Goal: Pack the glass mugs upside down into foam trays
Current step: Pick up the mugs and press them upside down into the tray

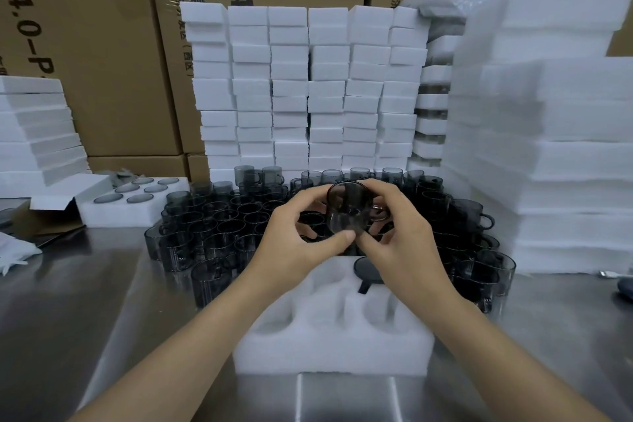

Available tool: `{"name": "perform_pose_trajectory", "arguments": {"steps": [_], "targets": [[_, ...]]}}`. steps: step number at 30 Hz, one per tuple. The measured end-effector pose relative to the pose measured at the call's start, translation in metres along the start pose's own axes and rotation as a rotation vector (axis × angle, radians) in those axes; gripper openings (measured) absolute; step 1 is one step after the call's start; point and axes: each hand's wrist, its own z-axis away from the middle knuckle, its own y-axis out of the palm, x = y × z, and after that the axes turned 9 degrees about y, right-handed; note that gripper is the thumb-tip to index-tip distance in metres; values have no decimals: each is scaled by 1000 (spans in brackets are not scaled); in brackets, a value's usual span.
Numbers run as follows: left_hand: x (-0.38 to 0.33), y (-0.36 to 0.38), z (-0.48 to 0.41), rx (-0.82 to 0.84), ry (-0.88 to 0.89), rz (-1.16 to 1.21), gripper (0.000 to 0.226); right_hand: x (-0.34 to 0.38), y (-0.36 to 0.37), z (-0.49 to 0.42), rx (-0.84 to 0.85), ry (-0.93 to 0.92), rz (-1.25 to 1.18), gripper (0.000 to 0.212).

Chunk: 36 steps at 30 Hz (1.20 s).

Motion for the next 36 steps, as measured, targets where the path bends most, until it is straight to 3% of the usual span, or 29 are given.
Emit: {"name": "perform_pose_trajectory", "arguments": {"steps": [3,6,11,13,16,21,26,30,33,36], "targets": [[0,-3,-1,63,-119,192,45,3,-2,0,69,40,-87,72],[-1,-4,-3,92,-282,326,43,8,-2,1,113,73,-144,65],[6,2,-6,-8,-387,209,34,10,-4,2,80,50,-46,66],[5,1,-6,-26,-422,271,34,9,-3,2,81,26,23,67],[2,0,-5,25,-412,329,37,6,-2,3,109,-41,105,70],[8,0,-4,-46,-337,305,21,1,-2,0,66,-75,70,73],[4,-4,-4,-7,-331,429,33,1,-2,0,105,74,-86,74],[1,1,-2,78,-298,350,50,3,-3,2,83,3,49,81],[1,1,-2,48,-277,304,47,3,2,4,65,-58,101,84],[4,-2,-4,84,-343,424,44,3,2,3,31,-63,92,86]]}}
